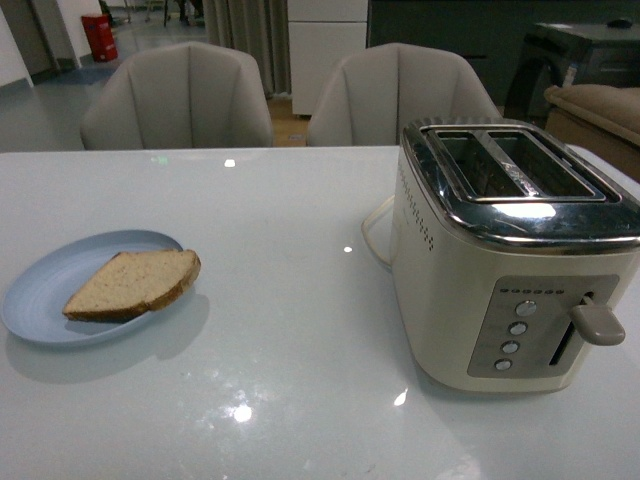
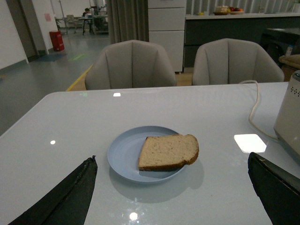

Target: Left arm holds plate, right arm toasts bread

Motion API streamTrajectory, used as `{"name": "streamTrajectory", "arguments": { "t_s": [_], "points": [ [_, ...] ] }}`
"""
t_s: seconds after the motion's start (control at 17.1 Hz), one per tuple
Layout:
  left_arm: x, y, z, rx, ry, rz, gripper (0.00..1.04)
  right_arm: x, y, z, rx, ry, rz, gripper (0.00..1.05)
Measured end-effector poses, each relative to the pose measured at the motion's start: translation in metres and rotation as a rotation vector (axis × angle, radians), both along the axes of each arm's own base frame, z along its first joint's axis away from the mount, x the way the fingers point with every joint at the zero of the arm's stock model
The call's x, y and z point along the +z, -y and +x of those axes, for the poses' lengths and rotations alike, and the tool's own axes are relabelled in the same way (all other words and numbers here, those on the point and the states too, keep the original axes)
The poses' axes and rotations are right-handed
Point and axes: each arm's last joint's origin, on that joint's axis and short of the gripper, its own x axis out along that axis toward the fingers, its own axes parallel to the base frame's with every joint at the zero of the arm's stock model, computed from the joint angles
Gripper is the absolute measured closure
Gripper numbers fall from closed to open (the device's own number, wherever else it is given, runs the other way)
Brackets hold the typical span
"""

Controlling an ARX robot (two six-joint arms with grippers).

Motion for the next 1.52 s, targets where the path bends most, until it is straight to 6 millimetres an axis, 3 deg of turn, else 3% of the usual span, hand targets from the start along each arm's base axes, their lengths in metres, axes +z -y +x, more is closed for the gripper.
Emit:
{"name": "streamTrajectory", "arguments": {
  "t_s": [1.52],
  "points": [
    [0.0,0.0,0.0,0.0,0.0,0.0,0.07,0.0,0.0,0.0,0.0,0.0,0.0,0.06]
  ]
}}
